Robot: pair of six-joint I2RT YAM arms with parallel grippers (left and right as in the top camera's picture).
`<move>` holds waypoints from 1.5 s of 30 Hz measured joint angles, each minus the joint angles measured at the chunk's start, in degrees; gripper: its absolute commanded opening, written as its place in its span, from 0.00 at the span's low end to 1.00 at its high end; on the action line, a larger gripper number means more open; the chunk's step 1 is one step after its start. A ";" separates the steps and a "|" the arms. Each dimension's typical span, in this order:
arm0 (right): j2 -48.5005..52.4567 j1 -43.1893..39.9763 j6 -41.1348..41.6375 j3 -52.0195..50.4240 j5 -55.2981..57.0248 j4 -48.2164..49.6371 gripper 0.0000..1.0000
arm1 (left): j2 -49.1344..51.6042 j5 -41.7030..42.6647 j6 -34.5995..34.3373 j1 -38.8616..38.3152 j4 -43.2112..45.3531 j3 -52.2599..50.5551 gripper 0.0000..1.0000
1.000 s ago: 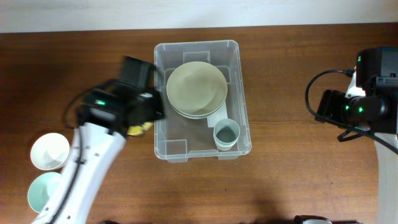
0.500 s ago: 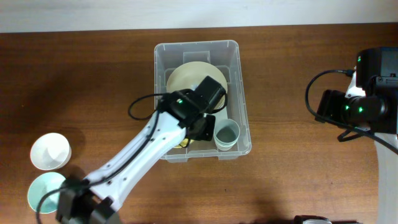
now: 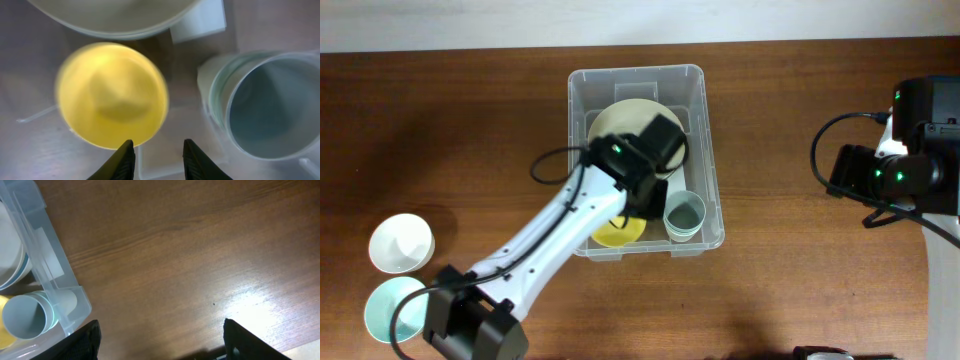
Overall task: Pack container
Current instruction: 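Carry the yellow bowl and set it in the container's front left, then release and move the left gripper to grasp the white bowl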
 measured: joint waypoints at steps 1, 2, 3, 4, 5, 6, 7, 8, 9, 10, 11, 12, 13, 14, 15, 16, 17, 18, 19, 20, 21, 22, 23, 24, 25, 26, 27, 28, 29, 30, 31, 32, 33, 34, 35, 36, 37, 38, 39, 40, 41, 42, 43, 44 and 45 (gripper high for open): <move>0.00 0.00 0.00 0.00 0.00 0.00 0.74 | -0.04 -0.42 -0.02 0.94 -1.40 1.99 0.43; 0.00 0.00 0.00 0.00 0.00 0.02 0.74 | -0.37 -0.96 -0.09 2.19 -2.71 3.78 0.48; 0.00 0.00 0.00 0.00 0.00 0.00 0.74 | -0.90 -2.03 -0.02 3.93 -4.26 5.86 0.55; 0.00 0.00 0.00 0.00 0.00 0.00 0.74 | -1.60 -2.78 0.15 5.22 -4.83 6.73 0.61; 0.00 0.00 0.00 0.00 0.00 0.00 0.74 | -2.58 -3.91 -0.13 7.30 -5.77 8.00 0.64; 0.00 0.00 0.00 0.00 0.00 0.02 0.74 | -4.46 -5.57 0.02 10.82 -6.43 9.07 0.65; 0.00 0.00 0.00 0.00 0.00 0.02 0.74 | -6.29 -6.62 -0.15 14.40 -6.84 9.60 0.66; 0.00 0.00 0.00 0.00 0.02 0.00 0.74 | -7.58 -7.39 -0.15 16.98 -7.34 9.81 0.66; 0.00 0.00 0.02 0.00 0.00 0.00 0.74 | -9.55 -8.52 -0.24 22.23 -8.26 9.99 0.69; 0.00 0.00 0.02 0.00 0.00 0.04 0.74 | -10.45 -8.92 -0.26 26.43 -8.70 10.03 0.69; 0.00 0.00 0.00 0.00 0.00 0.00 0.74 | -10.93 -9.38 -0.28 30.69 -9.03 10.05 0.69; 0.00 0.00 -0.02 0.00 0.00 0.00 0.74 | -10.97 -9.60 -0.26 34.51 -8.94 10.03 0.70; 0.00 0.00 -0.02 0.00 0.00 0.04 0.74 | -10.93 -10.21 -0.26 40.22 -8.48 9.51 0.70; 0.00 0.00 0.00 0.00 0.00 0.02 0.74 | -10.84 -10.36 -0.24 43.06 -8.28 8.98 0.70; 0.00 0.00 0.02 0.00 0.00 0.00 0.74 | -10.84 -10.36 -0.24 45.62 -7.67 8.07 0.70; 0.00 0.00 0.00 0.00 0.00 0.02 0.74 | -10.84 -10.40 -0.26 48.48 -6.51 6.67 0.70; 0.00 0.00 0.00 0.00 0.00 0.02 0.74 | -10.75 -10.45 -0.26 51.04 -5.25 4.98 0.70; 0.00 0.00 0.02 0.00 0.00 0.00 0.74 | -10.54 -10.32 -0.26 53.33 -3.93 3.04 0.70; 0.00 0.00 0.00 0.00 0.00 0.02 0.74 | -10.27 -10.14 -0.26 55.36 -2.10 0.76 0.70; 0.00 0.00 0.02 0.00 0.00 0.00 0.74 | -9.94 -9.81 -0.24 57.07 -0.79 -1.40 0.70; 0.00 0.00 0.00 0.00 0.00 0.04 0.74 | -9.49 -9.62 -0.26 58.49 0.59 -3.45 0.70; 0.00 0.00 0.02 0.00 0.00 0.00 0.74 | -8.87 -9.38 -0.24 59.76 2.45 -5.92 0.70; 0.00 0.00 0.02 0.00 0.00 0.00 0.74 | -8.04 -9.18 -0.24 61.05 3.96 -8.02 0.70; 0.00 0.00 0.02 0.00 0.00 0.02 0.74 | -7.34 -9.14 -0.24 61.83 4.83 -9.44 0.70; 0.00 0.00 0.02 0.00 0.00 0.00 0.74 | -6.25 -9.09 -0.22 62.71 5.95 -10.95 0.70; 0.00 0.00 0.02 0.00 0.00 0.02 0.74 | -5.14 -9.05 -0.22 63.43 6.82 -12.11 0.70; 0.00 0.00 0.00 0.00 0.00 0.02 0.74 | -4.07 -8.96 -0.22 63.95 7.52 -12.90 0.70; 0.00 0.00 0.02 0.00 0.00 0.00 0.74 | -2.93 -8.92 -0.22 64.41 8.31 -13.51 0.70; 0.00 0.00 -0.02 0.00 0.00 0.02 0.74 | -1.70 -8.85 -0.22 64.81 8.90 -13.79 0.70; 0.00 0.00 0.00 0.00 0.00 0.04 0.74 | -0.44 -8.79 -0.22 65.11 9.35 -13.92 0.70; 0.00 0.00 0.00 0.00 0.00 0.00 0.74 | 0.81 -8.70 -0.22 65.46 10.10 -14.01 0.70; 0.00 0.00 -0.02 0.00 0.00 0.02 0.74 | 2.25 -8.70 -0.20 65.79 10.73 -14.03 0.70; 0.00 0.00 0.00 0.00 0.00 0.00 0.74 | 3.48 -8.63 0.02 66.03 11.37 -14.03 0.70; 0.00 0.00 0.02 0.00 0.00 0.02 0.74 | 3.89 -8.52 0.02 66.10 11.56 -14.08 0.70; 0.00 0.00 -0.02 0.00 0.00 0.00 0.74 | 5.77 -8.26 0.72 66.25 12.41 -14.08 0.70; 0.00 0.00 0.02 0.00 0.02 0.00 0.74 | 7.21 -7.93 1.33 66.34 13.25 -14.08 0.70; 0.00 0.00 0.04 0.00 0.00 0.02 0.74 | 8.68 -7.78 1.77 66.36 13.75 -14.08 0.70; 0.00 0.00 -0.02 0.00 0.00 0.02 0.74 | 9.33 -7.80 1.97 66.34 13.90 -14.08 0.66; 0.00 0.00 -0.02 0.00 0.00 0.00 0.74 | 10.71 -7.61 2.25 66.34 14.51 -14.08 0.60; 0.00 0.00 0.00 0.00 0.00 0.02 0.74 | 11.96 -7.56 2.64 66.34 14.86 -14.08 0.52; 0.00 0.00 0.00 0.00 0.00 0.02 0.74 | 13.18 -7.43 2.95 66.34 15.10 -14.08 0.38; 0.00 0.00 0.00 0.00 0.00 0.02 0.74 | 14.23 -7.39 3.19 66.34 15.17 -14.08 0.29; 0.00 0.00 0.02 0.00 0.00 0.02 0.74 | 14.88 -7.08 3.30 66.34 15.17 -14.10 0.23; 0.00 0.00 0.00 0.00 0.00 0.02 0.75 | 14.88 -6.95 3.23 66.34 15.26 -14.10 0.20; 0.00 0.00 0.04 0.00 0.00 0.02 0.74 | 14.88 -6.86 3.54 66.34 15.26 -14.10 0.15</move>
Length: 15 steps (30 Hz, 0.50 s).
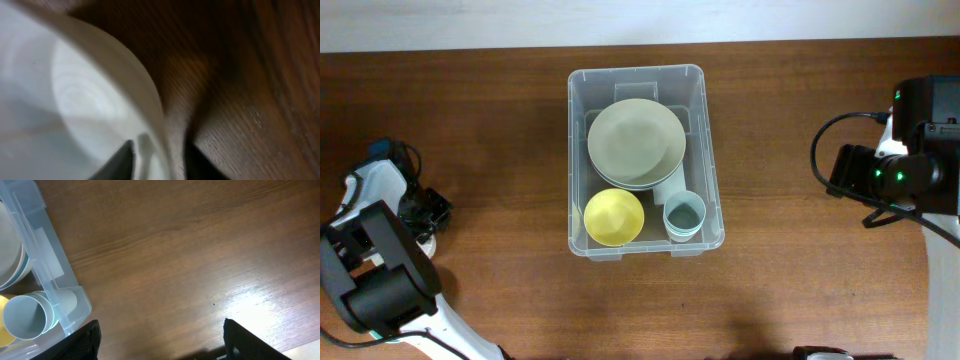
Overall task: Pack container
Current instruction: 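Release and move the left gripper to grasp the white bowl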
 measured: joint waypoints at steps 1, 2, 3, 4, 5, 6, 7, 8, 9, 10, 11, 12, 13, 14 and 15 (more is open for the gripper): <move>0.00 0.00 -0.02 0.00 0.00 -0.02 0.74 | 0.02 0.13 0.31 0.00 0.04 0.00 0.12; 0.00 0.00 -0.07 0.00 0.00 0.00 0.74 | 0.04 0.37 0.68 0.00 0.11 0.00 0.11; 0.00 0.00 -0.02 0.00 0.00 0.00 0.74 | 0.04 0.79 1.03 0.00 0.31 0.00 0.10; 0.00 0.00 -0.04 0.00 0.00 0.00 0.74 | 0.07 1.38 1.64 0.00 0.52 0.04 0.08; 0.00 0.00 -0.04 0.00 0.00 -0.02 0.74 | 0.07 2.10 2.32 0.00 0.57 0.15 0.05; 0.00 0.00 -0.04 0.00 0.00 0.00 0.74 | 0.07 2.95 2.93 0.00 0.59 0.42 0.02; 0.00 0.00 -0.04 0.00 0.00 0.00 0.74 | 0.07 3.61 3.80 -0.02 0.52 0.76 0.01; 0.00 0.00 -0.04 0.00 0.00 0.00 0.74 | 0.07 4.13 4.57 -0.22 0.07 1.62 0.01; 0.00 0.00 -0.02 0.00 0.00 0.00 0.74 | 0.13 5.46 5.35 -0.50 -0.59 2.93 0.01; 0.00 0.00 -0.04 0.00 0.00 -0.02 0.74 | 0.13 5.97 5.55 -0.83 -1.01 3.39 0.01; 0.00 0.00 0.00 0.00 0.00 0.00 0.74 | 0.11 6.71 6.12 -1.84 -2.58 4.83 0.01; 0.00 0.00 -0.02 0.00 0.00 -0.02 0.74 | -0.07 7.15 6.45 -2.73 -3.13 5.70 0.01; 0.00 0.00 -0.04 0.00 0.02 0.00 0.74 | -0.24 7.30 6.64 -3.61 -3.78 6.54 0.01; 0.00 0.00 -0.04 0.00 0.00 0.00 0.74 | -0.63 7.50 6.88 -4.66 -4.66 7.37 0.01; 0.00 0.00 -0.04 0.00 0.00 0.00 0.74 | -1.79 7.89 7.10 -6.67 -5.62 8.52 0.01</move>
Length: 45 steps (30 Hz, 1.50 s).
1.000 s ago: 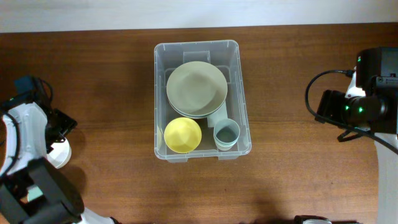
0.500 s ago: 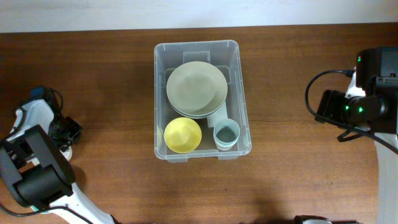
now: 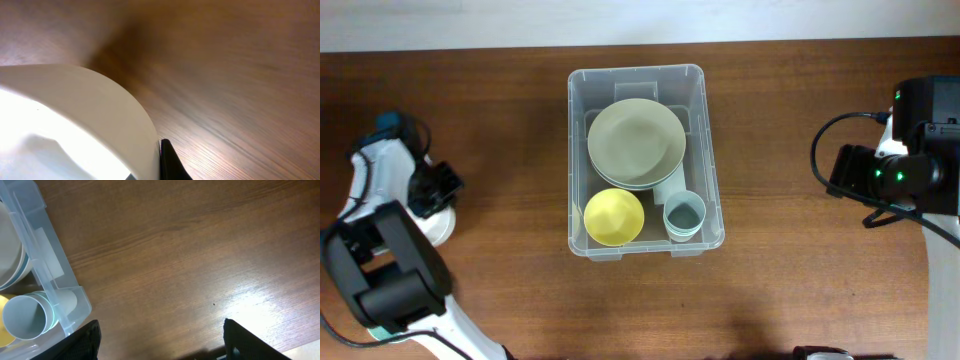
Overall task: Pack container
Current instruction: 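Release and move the left gripper to grasp the white bowl, then lower the white bowl onto the yellow bowl in the container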
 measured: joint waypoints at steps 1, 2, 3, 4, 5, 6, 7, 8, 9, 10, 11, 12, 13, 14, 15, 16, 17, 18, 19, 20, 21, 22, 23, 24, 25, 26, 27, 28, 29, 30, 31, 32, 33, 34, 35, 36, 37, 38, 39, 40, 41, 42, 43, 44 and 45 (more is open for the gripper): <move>0.00 0.00 0.00 0.00 0.00 -0.02 0.74 | -1.20 0.20 0.15 -1.62 -0.85 0.94 0.01; 0.00 0.00 -0.02 0.00 0.00 0.00 0.74 | -3.50 0.42 0.35 -4.07 -1.73 2.23 0.01; 0.00 0.00 0.02 0.00 0.00 0.00 0.74 | -6.08 0.85 0.39 -6.58 -2.32 3.39 0.01; 0.00 0.00 0.02 0.00 0.00 -0.02 0.74 | -8.63 1.27 0.42 -8.96 -2.80 4.28 0.01; 0.00 0.00 0.00 0.00 0.00 0.00 0.74 | -11.65 1.73 0.42 -11.69 -3.23 5.11 0.01; 0.00 0.00 0.02 0.00 0.00 0.00 0.74 | -14.56 2.14 0.33 -14.64 -3.37 5.75 0.01; 0.00 0.00 -0.02 0.00 0.00 0.02 0.74 | -17.05 2.19 0.15 -17.49 -3.37 6.10 0.01; 0.00 0.00 0.02 0.00 0.00 0.00 0.74 | -19.37 2.38 0.09 -20.59 -3.37 6.29 0.01; 0.00 0.00 0.00 0.00 0.00 0.00 0.74 | -21.68 2.67 -0.33 -24.55 -3.41 6.45 0.01; 0.00 0.00 0.02 0.00 0.00 -0.02 0.74 | -23.52 2.95 -0.85 -28.39 -3.56 6.58 0.01; 0.00 0.00 0.02 0.00 0.00 0.00 0.74 | -24.94 3.45 -1.88 -32.98 -3.82 6.60 0.01; 0.00 0.00 0.00 0.00 0.00 -0.02 0.74 | -25.31 3.58 -2.69 -35.65 -4.02 6.64 0.01; 0.00 0.00 0.02 0.00 0.00 0.00 0.74 | -25.35 3.56 -3.43 -38.75 -4.33 6.64 0.01; 0.00 0.00 0.00 0.00 0.00 0.00 0.74 | -25.20 3.74 -4.04 -40.81 -4.52 6.64 0.01; 0.00 0.00 -0.02 0.00 0.00 0.00 0.74 | -24.92 3.69 -4.72 -43.50 -4.96 6.64 0.01; 0.00 0.00 0.02 0.00 0.00 0.00 0.74 | -24.63 3.72 -5.18 -45.57 -5.38 6.64 0.01; 0.00 0.00 0.04 0.00 0.00 0.00 0.74 | -24.24 3.82 -5.68 -48.19 -5.95 6.64 0.01; 0.00 0.00 -0.02 0.00 0.00 -0.02 0.74 | -23.71 3.98 -6.12 -50.45 -6.54 6.64 0.01; 0.00 0.00 0.00 0.00 0.00 0.00 0.74 | -23.19 4.04 -6.43 -51.78 -7.13 6.64 0.01; 0.00 0.00 -0.02 0.00 0.00 0.00 0.74 | -22.64 4.04 -6.62 -52.78 -7.80 6.64 0.01; 0.00 0.00 0.00 0.00 0.00 -0.02 0.74 | -21.84 4.07 -6.69 -53.81 -8.44 6.64 0.01; 0.00 0.00 0.00 0.00 0.00 -0.02 0.74 | -21.11 4.04 -6.82 -54.53 -8.81 6.64 0.01; 0.00 0.00 0.00 0.00 0.00 0.00 0.74 | -20.24 4.07 -6.84 -55.17 -9.14 6.64 0.01; 0.00 0.00 0.02 0.00 0.00 -0.02 0.74 | -19.28 4.07 -6.86 -55.76 -9.51 6.64 0.01; 0.00 0.00 0.02 0.00 0.00 -0.02 0.74 | -18.36 4.07 -6.88 -56.24 -9.90 6.62 0.01; 0.00 0.00 0.00 0.00 0.00 -0.02 0.74 | -17.38 4.04 -7.06 -56.63 -10.19 6.60 0.01; 0.00 0.00 0.00 0.00 0.00 -0.04 0.74 | -16.57 4.04 -7.28 -56.81 -10.43 6.58 0.01; 0.00 0.00 0.00 0.00 0.00 -0.04 0.74 | -16.04 4.09 -7.45 -56.89 -10.69 6.58 0.04; 0.00 0.00 -0.02 0.00 0.00 -0.07 0.74 | -15.56 4.04 -7.61 -56.89 -10.93 6.58 0.11; 0.00 0.00 0.00 0.00 0.00 -0.04 0.74 | -15.23 4.04 -7.72 -56.89 -11.04 6.58 0.24; 0.00 0.00 0.00 0.00 0.00 -0.04 0.74 | -14.99 4.07 -8.02 -56.89 -11.13 6.58 0.38; 0.00 0.00 0.02 0.00 0.00 -0.04 0.74 | -14.84 4.04 -8.11 -56.89 -11.17 6.58 0.43; 0.00 0.00 0.00 0.00 0.00 -0.07 0.74 | -14.78 4.00 -8.07 -56.89 -11.19 6.58 0.49; 0.00 0.00 0.00 0.00 0.00 -0.04 0.74 | -14.75 4.02 -8.31 -56.89 -11.19 6.58 0.52; 0.00 0.00 0.00 0.00 0.00 -0.04 0.74 | -14.75 4.04 -8.44 -56.89 -11.19 6.58 0.52; 0.00 0.00 -0.02 0.00 0.00 -0.04 0.74 | -14.75 4.04 -8.57 -56.89 -11.17 6.58 0.52; 0.00 0.00 0.00 0.00 0.00 -0.04 0.74 | -14.75 4.02 -8.55 -56.89 -11.17 6.58 0.51; 0.00 0.00 0.02 0.00 0.00 -0.04 0.74 | -14.75 4.02 -8.55 -56.89 -11.17 6.58 0.50; 0.00 0.00 0.00 0.00 0.00 -0.04 0.74 | -14.75 3.98 -8.55 -56.89 -11.17 6.58 0.49; 0.00 0.00 0.00 0.00 0.00 -0.04 0.74 | -14.75 3.69 -8.55 -56.76 -11.19 6.58 0.48; 0.00 0.00 0.02 0.00 0.00 -0.04 0.74 | -14.75 3.58 -8.55 -56.65 -11.30 6.58 0.48; 0.00 0.00 -0.02 0.00 0.00 -0.04 0.74 | -14.78 3.15 -8.55 -56.33 -11.72 6.58 0.48; 0.00 0.00 0.00 0.00 0.00 -0.04 0.74 | -14.84 2.03 -8.59 -55.12 -12.68 6.58 0.49; 0.00 0.00 0.00 0.00 0.00 -0.04 0.74 | -15.15 1.14 -8.81 -53.83 -13.33 6.58 0.49; 0.00 0.00 -0.02 0.00 0.00 -0.04 0.74 | -15.65 0.22 -9.01 -52.41 -13.99 6.58 0.49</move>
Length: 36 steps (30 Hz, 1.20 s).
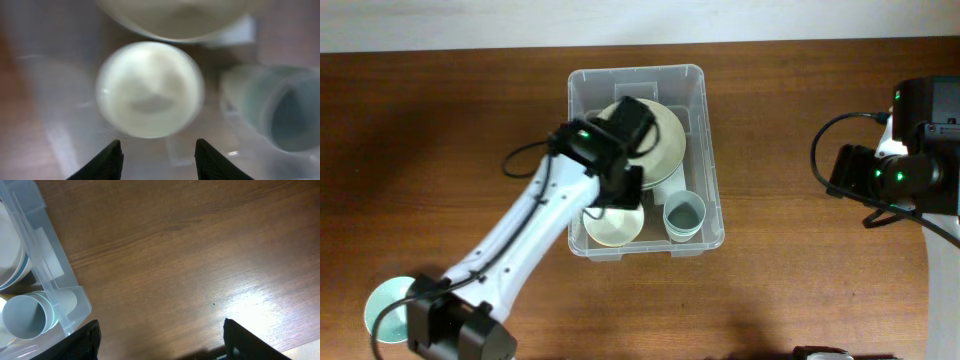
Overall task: Pack container
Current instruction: 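Lower the white bowl onto the yellow bowl in the container, then move the left gripper to grasp the mint-green bowl rim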
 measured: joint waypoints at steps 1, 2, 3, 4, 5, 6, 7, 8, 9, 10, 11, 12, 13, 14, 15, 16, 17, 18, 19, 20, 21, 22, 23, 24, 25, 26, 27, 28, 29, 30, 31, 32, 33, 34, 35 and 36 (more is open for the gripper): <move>0.00 0.00 0.02 0.00 0.00 -0.02 0.74 | -1.09 -1.14 -0.22 2.51 -0.68 0.00 0.49; 0.00 0.00 0.02 0.00 0.00 0.00 0.74 | -2.51 -2.21 -0.46 5.33 -1.03 0.00 0.49; 0.00 0.00 0.02 0.00 -0.02 -0.02 0.74 | -4.35 -3.26 -0.79 8.22 -1.40 0.00 0.51; 0.00 0.00 0.02 0.00 0.00 0.00 0.74 | -6.88 -4.66 -1.49 12.11 -2.10 0.00 0.55; 0.00 0.00 0.02 0.00 0.00 -0.02 0.74 | -9.79 -6.14 -2.67 16.13 -2.95 0.00 0.66; 0.00 0.00 0.00 0.00 0.02 -0.02 0.74 | -12.20 -7.23 -3.69 19.34 -3.48 0.00 0.71; 0.00 0.00 0.02 0.00 0.00 0.00 0.74 | -14.60 -8.24 -5.20 22.93 -4.28 0.02 0.82; 0.00 0.00 0.00 0.00 0.02 0.00 0.74 | -17.25 -9.31 -6.80 27.36 -5.38 0.02 0.87; 0.00 0.00 0.04 0.00 0.00 0.00 0.74 | -18.67 -9.94 -7.72 30.12 -5.88 0.02 0.87; 0.00 0.00 0.04 0.00 -0.02 0.00 0.74 | -20.46 -10.64 -9.46 34.03 -6.73 0.00 0.92; 0.00 0.00 0.02 0.00 0.00 0.02 0.74 | -22.05 -11.30 -10.86 37.99 -7.43 -0.02 0.95; 0.00 0.00 0.04 0.00 0.00 0.07 0.74 | -23.06 -11.63 -12.09 40.81 -7.76 -0.28 0.97; 0.00 0.00 0.02 0.00 0.00 0.00 0.74 | -23.56 -12.04 -12.83 43.39 -7.87 -0.83 0.97; 0.00 0.00 0.02 0.00 0.00 0.04 0.74 | -23.96 -12.09 -13.68 45.72 -7.43 -2.14 0.97; 0.00 0.00 0.04 0.00 -0.02 0.02 0.74 | -24.06 -12.15 -14.34 48.59 -6.64 -4.35 0.97; 0.00 0.00 0.00 0.00 -0.02 0.09 0.74 | -23.98 -12.15 -14.75 51.17 -5.53 -7.04 0.97; 0.00 0.00 0.04 0.00 -0.02 0.02 0.74 | -23.56 -12.11 -15.30 53.94 -3.32 -10.99 0.97; 0.00 0.00 0.02 0.00 -0.02 0.04 0.74 | -23.26 -12.02 -15.50 54.90 -2.43 -12.68 0.97; 0.00 0.00 0.04 0.00 -0.02 0.04 0.74 | -23.23 -11.45 -15.63 56.37 0.31 -15.56 0.97; 0.00 0.00 0.04 0.00 0.00 0.00 0.74 | -23.12 -10.80 -15.67 57.99 2.71 -18.97 0.97; 0.00 0.00 0.04 0.00 -0.02 0.02 0.74 | -22.86 -10.19 -15.82 60.22 5.09 -23.41 0.97; 0.00 0.00 0.04 0.00 0.00 0.07 0.74 | -22.47 -9.75 -15.89 62.16 6.67 -27.08 0.97; 0.00 0.00 0.02 0.00 -0.02 0.02 0.74 | -22.27 -9.55 -15.93 63.49 8.76 -29.70 0.97; 0.00 0.00 0.02 0.00 0.00 0.02 0.74 | -22.34 -9.27 -16.06 64.54 11.23 -32.17 0.97; 0.00 0.00 0.02 0.00 -0.02 0.04 0.74 | -22.23 -9.11 -16.09 65.83 13.03 -34.62 0.97; 0.00 0.00 0.02 0.00 -0.02 0.04 0.74 | -22.01 -9.07 -16.09 67.25 14.86 -37.38 0.97; 0.00 0.00 0.02 0.00 -0.02 0.07 0.74 | -21.66 -9.05 -16.11 68.59 16.52 -39.95 0.97; 0.00 0.00 0.00 0.00 -0.02 0.00 0.74 | -21.35 -9.09 -16.06 69.18 18.14 -41.35 0.97; 0.00 0.00 0.04 0.00 0.00 0.04 0.74 | -20.87 -9.11 -15.80 69.75 20.83 -42.82 0.97; 0.00 0.00 0.02 0.00 -0.02 0.02 0.74 | -20.15 -9.05 -15.41 70.18 23.26 -43.98 0.97; 0.00 0.00 0.02 0.00 -0.02 0.04 0.74 | -19.12 -9.11 -14.93 70.47 25.14 -44.74 0.97; 0.00 0.00 0.02 0.00 -0.02 0.00 0.74 | -17.90 -9.05 -14.43 70.62 26.77 -45.22 0.97; 0.00 0.00 0.02 0.00 -0.02 0.04 0.74 | -16.76 -9.03 -14.08 70.66 27.74 -45.35 0.97; 0.00 0.00 -0.02 0.00 -0.02 0.02 0.74 | -15.21 -9.03 -13.64 70.66 29.31 -45.38 0.97; 0.00 0.00 0.02 0.00 -0.02 0.02 0.74 | -13.77 -8.94 -13.40 70.69 30.42 -45.38 0.96; 0.00 0.00 0.04 0.00 -0.02 0.02 0.74 | -12.00 -8.85 -13.18 70.71 31.54 -45.38 0.96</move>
